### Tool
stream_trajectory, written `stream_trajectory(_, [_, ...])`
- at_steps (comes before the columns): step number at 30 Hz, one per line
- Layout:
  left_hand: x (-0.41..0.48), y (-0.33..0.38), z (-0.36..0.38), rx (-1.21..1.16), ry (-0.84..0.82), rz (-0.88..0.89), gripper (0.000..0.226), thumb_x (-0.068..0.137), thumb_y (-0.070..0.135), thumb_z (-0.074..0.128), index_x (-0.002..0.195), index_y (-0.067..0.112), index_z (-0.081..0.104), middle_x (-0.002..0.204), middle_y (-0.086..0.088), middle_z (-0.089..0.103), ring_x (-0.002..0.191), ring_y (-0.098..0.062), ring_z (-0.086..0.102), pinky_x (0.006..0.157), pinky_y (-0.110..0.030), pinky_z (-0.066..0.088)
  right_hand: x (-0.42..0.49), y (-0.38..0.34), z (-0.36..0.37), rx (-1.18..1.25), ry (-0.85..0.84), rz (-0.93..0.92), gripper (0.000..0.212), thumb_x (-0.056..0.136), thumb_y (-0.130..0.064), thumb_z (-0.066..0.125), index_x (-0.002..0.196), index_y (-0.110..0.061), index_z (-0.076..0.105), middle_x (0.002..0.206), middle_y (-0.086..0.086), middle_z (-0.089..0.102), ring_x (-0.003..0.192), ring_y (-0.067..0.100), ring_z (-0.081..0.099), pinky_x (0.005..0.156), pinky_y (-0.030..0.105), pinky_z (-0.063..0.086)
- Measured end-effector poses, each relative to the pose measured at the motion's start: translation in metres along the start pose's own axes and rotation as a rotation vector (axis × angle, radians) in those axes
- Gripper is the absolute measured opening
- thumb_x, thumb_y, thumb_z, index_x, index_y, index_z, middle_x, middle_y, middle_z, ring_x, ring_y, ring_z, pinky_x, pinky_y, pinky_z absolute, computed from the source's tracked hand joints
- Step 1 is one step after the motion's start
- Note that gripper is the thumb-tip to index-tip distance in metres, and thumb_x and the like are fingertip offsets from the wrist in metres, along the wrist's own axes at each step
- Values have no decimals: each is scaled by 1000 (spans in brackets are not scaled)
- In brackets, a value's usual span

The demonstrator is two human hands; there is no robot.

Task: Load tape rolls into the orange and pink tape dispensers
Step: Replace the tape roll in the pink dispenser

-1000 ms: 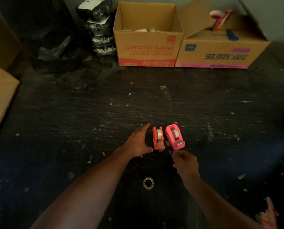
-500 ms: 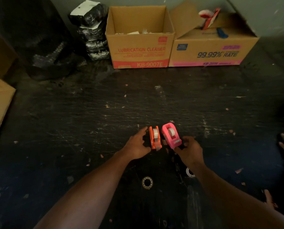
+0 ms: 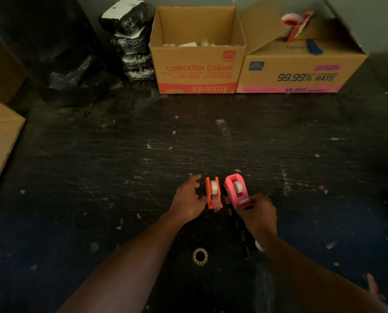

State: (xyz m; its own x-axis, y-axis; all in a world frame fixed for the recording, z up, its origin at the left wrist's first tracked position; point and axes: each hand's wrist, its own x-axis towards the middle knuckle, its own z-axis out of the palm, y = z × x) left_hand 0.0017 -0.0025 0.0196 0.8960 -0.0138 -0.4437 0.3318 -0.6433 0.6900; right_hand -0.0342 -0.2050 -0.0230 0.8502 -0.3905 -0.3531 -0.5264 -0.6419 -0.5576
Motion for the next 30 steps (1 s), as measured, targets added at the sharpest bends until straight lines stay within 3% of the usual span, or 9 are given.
stream_trajectory(3, [-2,3,4,-4,-24,3,72,91,12,69,154,28,37,147,-3,54,118,-17,62,94,-32,54,-4,2,0,30,25,29,21,81,-37,81,87,-20,69,92,1,68,69,6,60,50,20,39])
stream_trajectory(7, [-2,8,7,22,32,47,67,89,11,70,149,27,44,144,-1,57,125,-18,60,103,-36,53,-5,5,0,75,15,30,29,73,-42,84,88,-23,68,96,0,68,78,12,66,61,29,54])
stream_trajectory(10, [4,13,6,96,85,124,65,87,14,71,147,27,49,142,-1,57,127,-19,58,106,-43,52,-7,5,-5,116,30,-5,36,77,-47,81,97,-22,66,103,-1,61,84,11,60,65,26,48])
stream_trajectory(14, [13,23,2,215,67,220,64,89,16,68,148,26,47,146,0,53,135,-16,50,112,-36,45,-2,-2,-11,137,111,-23,40,87,-43,74,115,-16,66,114,1,61,96,14,59,78,27,45])
stream_trajectory(18, [24,38,6,296,15,299,58,90,14,63,146,22,51,146,-2,57,137,-20,50,114,-39,43,6,-14,-11,123,125,-56,33,90,-43,73,108,-16,68,108,1,64,91,13,59,70,24,43])
stream_trajectory(20, [28,44,9,313,-17,307,57,89,13,62,145,23,53,142,-2,62,134,-20,54,112,-41,45,9,-19,-9,128,129,-62,27,90,-40,73,104,-17,68,105,0,64,89,13,60,70,25,48])
stream_trajectory(23, [35,51,12,343,-76,302,58,91,10,60,146,25,52,145,1,60,136,-18,53,115,-42,42,12,-23,-5,128,145,-48,27,87,-42,74,100,-20,69,103,1,66,89,16,64,79,39,59])
stream_trajectory(26, [39,55,14,382,-106,331,57,91,7,59,145,25,54,150,1,56,141,-18,48,121,-43,35,14,-25,-4,121,157,-49,27,88,-44,73,98,-19,70,99,0,66,85,16,63,72,33,56])
stream_trajectory(30, [41,56,16,419,-150,316,56,92,8,56,145,26,53,152,-1,54,145,-20,43,126,-45,23,13,-26,-4,111,169,-28,25,93,-39,69,100,-16,71,89,-3,66,72,9,57,53,16,35])
